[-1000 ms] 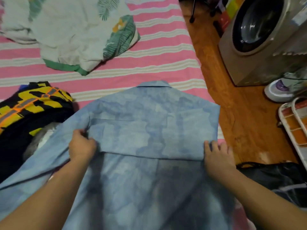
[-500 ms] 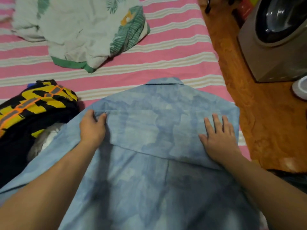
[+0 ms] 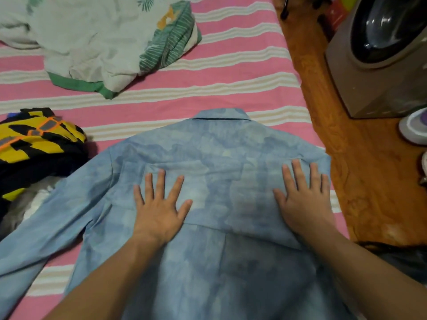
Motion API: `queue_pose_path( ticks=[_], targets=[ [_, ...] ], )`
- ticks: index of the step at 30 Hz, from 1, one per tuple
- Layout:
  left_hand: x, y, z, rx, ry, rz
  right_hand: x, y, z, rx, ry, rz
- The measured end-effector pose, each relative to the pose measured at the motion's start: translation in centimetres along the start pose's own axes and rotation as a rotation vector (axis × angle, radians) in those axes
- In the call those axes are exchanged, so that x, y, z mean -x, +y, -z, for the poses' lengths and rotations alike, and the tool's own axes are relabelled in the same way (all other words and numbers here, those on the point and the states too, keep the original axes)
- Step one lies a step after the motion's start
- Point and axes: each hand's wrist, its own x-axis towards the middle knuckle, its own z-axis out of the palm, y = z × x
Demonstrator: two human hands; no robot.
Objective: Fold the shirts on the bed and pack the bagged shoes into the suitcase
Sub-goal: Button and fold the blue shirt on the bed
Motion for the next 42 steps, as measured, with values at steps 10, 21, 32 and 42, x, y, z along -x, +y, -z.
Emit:
queue_pose_path(
  ticks=[10, 21, 32, 42],
  targets=[
    [0.8, -6.0, 3.9, -0.159, -0.156, -0.42, 2.5, -2.7, 2.2, -0.071, 0.022, 0.336],
    [8.1, -7.2, 3.0, -0.22, 0.056, -0.605, 8.3, -0.4, -0.1, -0.02, -0.011, 0.479],
    [17.0, -4.9, 2.6, -0.012, -0.266, -0.455, 9.3, 3.2, 5.4, -0.091, -0.143, 0.465],
    [14.0, -2.7, -3.2, -0.061, -0.168, -0.231, -7.4, 5.0, 1.9, 0.121, -0.135, 0.367]
  ],
)
